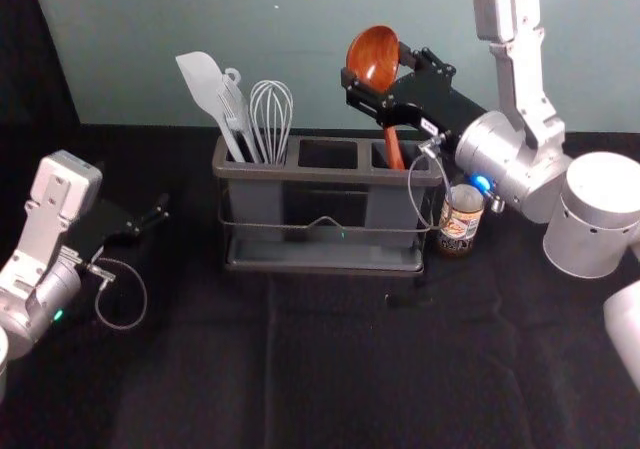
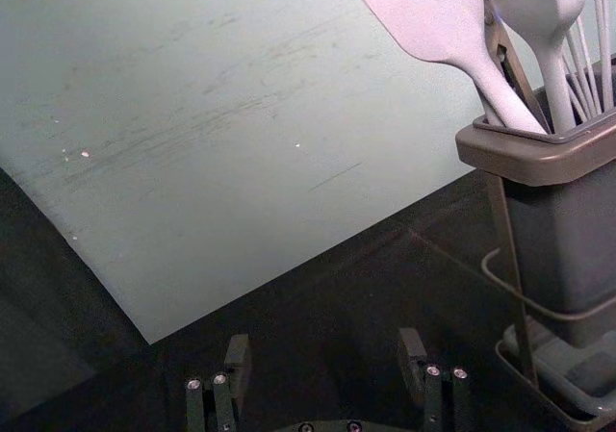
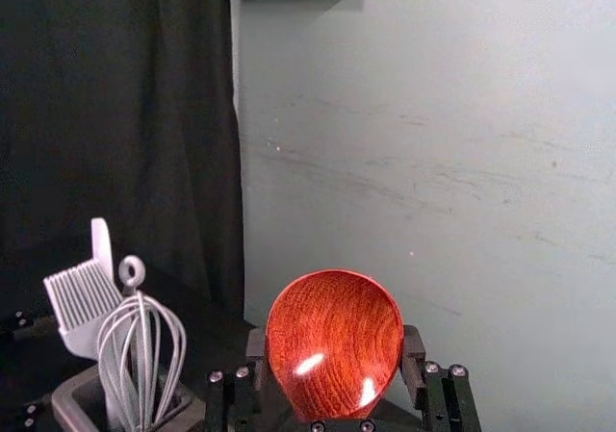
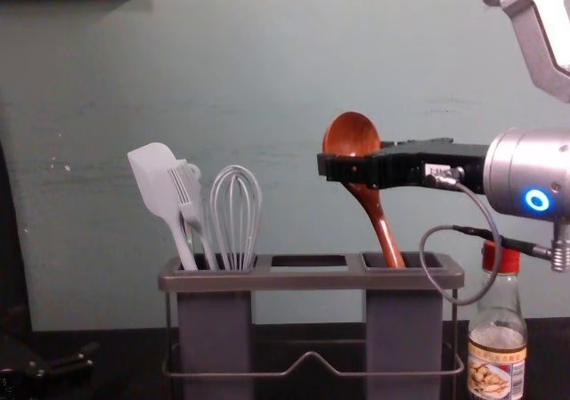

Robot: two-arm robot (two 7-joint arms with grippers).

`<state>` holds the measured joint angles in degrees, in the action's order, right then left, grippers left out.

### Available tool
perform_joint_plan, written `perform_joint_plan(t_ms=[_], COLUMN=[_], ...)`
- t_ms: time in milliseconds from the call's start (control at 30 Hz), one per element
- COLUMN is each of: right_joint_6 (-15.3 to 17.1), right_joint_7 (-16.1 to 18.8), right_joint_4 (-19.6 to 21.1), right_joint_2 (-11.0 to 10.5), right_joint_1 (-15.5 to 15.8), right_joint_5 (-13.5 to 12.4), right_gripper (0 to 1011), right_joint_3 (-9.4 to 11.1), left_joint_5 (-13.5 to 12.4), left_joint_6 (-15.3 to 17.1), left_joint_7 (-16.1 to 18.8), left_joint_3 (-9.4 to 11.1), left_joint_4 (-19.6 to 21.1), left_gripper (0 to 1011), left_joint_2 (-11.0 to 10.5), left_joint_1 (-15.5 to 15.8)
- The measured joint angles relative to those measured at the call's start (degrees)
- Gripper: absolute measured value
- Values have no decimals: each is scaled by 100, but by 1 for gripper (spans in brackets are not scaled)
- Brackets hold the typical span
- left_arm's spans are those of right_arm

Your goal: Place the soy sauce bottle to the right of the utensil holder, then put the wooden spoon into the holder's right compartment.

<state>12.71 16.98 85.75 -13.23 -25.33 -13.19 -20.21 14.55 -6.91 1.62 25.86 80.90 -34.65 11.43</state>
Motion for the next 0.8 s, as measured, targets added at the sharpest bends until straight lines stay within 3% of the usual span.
perform_joint_plan(t_ms=[800], right_joint_6=[-41], right_joint_7=[-15], right_joint_4=[77], right_joint_2=[-74], right_joint_1=[368], right_joint_5=[-47], right_gripper=[833], right_joint_3=[8], left_joint_5=[0], left_joint_6=[0], left_joint_7=[0], left_joint_3=[0], left_joint_4=[0], left_gripper=[1005], left_joint_2=[0], left_joint_1=[0])
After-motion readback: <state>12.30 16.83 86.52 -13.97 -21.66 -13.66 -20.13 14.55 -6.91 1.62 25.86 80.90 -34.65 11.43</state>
